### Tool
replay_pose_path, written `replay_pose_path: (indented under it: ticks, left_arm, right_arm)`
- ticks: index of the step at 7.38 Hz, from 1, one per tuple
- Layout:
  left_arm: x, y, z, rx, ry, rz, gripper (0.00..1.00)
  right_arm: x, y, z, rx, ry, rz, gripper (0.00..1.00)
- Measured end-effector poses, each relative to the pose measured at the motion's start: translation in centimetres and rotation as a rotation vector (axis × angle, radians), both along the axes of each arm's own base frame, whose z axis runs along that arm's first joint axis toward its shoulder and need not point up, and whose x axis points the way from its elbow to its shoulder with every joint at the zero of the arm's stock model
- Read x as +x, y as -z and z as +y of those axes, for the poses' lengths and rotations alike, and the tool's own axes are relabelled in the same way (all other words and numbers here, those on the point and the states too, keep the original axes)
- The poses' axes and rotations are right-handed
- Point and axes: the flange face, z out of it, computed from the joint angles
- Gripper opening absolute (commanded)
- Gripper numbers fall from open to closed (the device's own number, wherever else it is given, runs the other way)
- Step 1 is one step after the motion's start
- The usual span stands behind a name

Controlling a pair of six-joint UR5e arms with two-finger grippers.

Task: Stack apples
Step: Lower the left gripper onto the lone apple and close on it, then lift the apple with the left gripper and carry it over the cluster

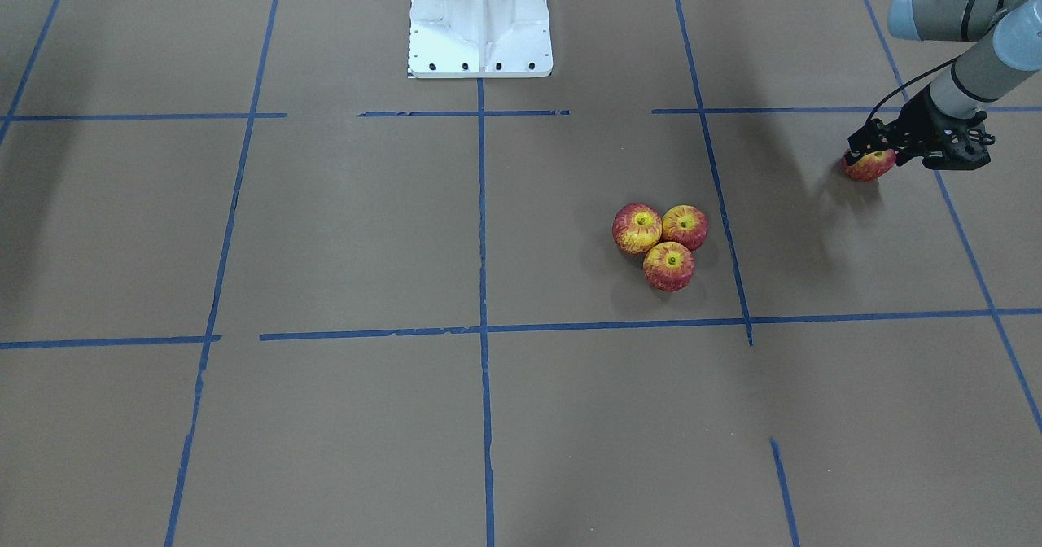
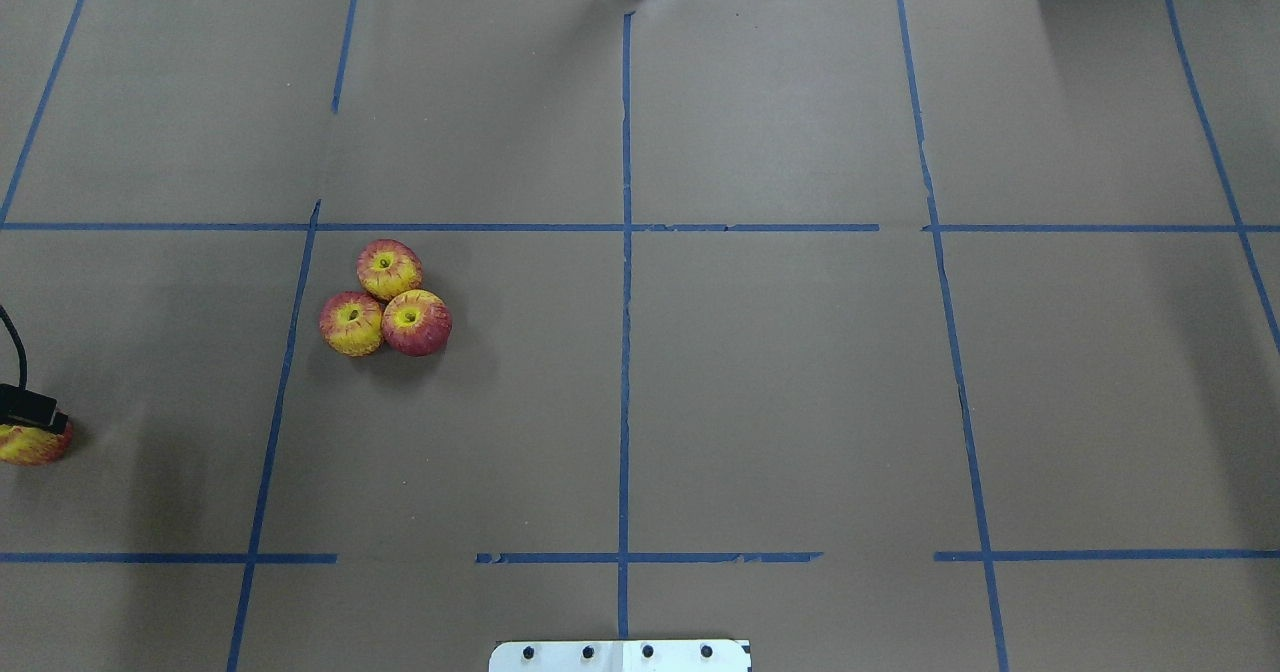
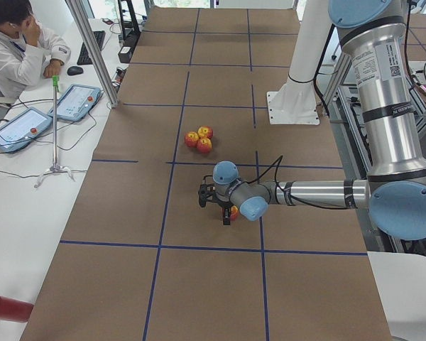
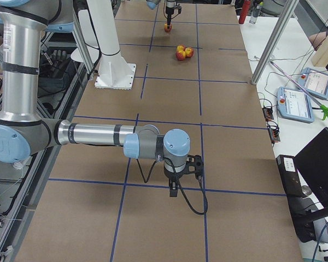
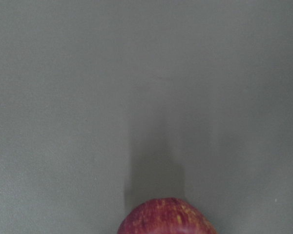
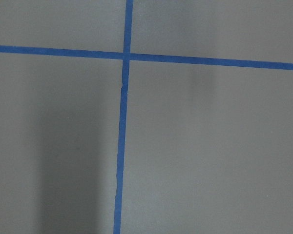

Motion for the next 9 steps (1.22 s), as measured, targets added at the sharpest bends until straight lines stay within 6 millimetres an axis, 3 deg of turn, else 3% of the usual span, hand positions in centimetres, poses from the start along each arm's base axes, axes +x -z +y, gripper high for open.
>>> replay_pose_path:
  ticks: [1, 2, 3, 5, 6, 7, 8, 9]
  left_arm:
    - [0.5, 0.1, 0.0, 0.002, -0.010, 0.002, 0.92]
    - [1.0, 0.2, 0.1, 0.004, -0.020, 0.004, 0.44]
    - [1.2, 0.2, 0.2, 0.006, -0.028, 0.005, 0.04]
    - [1.4, 0.9, 0.1, 0.015, -0.029, 0.013, 0.00]
    - [1.5, 2.3, -0.1, 0.034, -0.025, 0.029, 0.00]
    - [1.5, 5.0, -0.5, 0.056, -0.019, 0.050, 0.00]
    - [2.3, 8.9, -1.6, 0.068, -0.013, 0.066, 0.00]
    - [4.2, 13.4, -4.2, 0.061, -0.008, 0.064, 0.00]
  right_arm:
    - [0.0, 0.0, 0.0, 0.000, 0.000, 0.000, 1.00]
    - [0.0, 0.0, 0.0, 0.000, 0.000, 0.000, 1.00]
    - [0.0, 0.0, 0.0, 0.000, 0.000, 0.000, 1.00]
    - [0.0, 0.0, 0.0, 0.000, 0.000, 0.000, 1.00]
    - [0.0, 0.0, 0.0, 0.000, 0.000, 0.000, 1.00]
    - [0.0, 0.0, 0.0, 0.000, 0.000, 0.000, 1.00]
    - [0.0, 0.0, 0.0, 0.000, 0.000, 0.000, 1.00]
    - [0.0, 0.0, 0.0, 0.000, 0.000, 0.000, 1.00]
